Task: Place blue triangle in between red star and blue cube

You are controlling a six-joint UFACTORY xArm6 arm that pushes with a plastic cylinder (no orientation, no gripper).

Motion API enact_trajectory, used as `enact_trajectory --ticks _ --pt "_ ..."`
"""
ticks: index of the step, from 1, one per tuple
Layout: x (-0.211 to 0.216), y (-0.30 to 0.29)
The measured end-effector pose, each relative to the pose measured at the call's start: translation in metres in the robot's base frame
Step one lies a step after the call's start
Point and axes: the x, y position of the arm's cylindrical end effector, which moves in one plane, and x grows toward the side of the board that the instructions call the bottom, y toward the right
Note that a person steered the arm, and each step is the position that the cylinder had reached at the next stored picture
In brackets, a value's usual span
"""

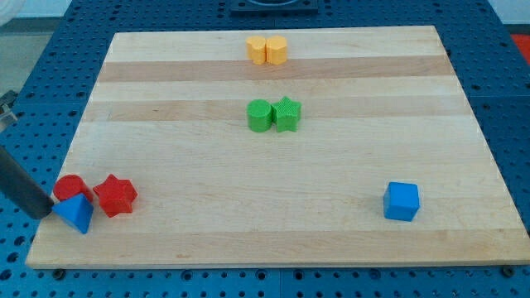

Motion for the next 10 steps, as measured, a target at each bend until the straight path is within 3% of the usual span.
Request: enact_trajectory --ticks 2,4,7,10 --pt "0.002 0.031" --pt "0.002 0.027" --pt "0.002 0.08" --pt "0.012 -0.004"
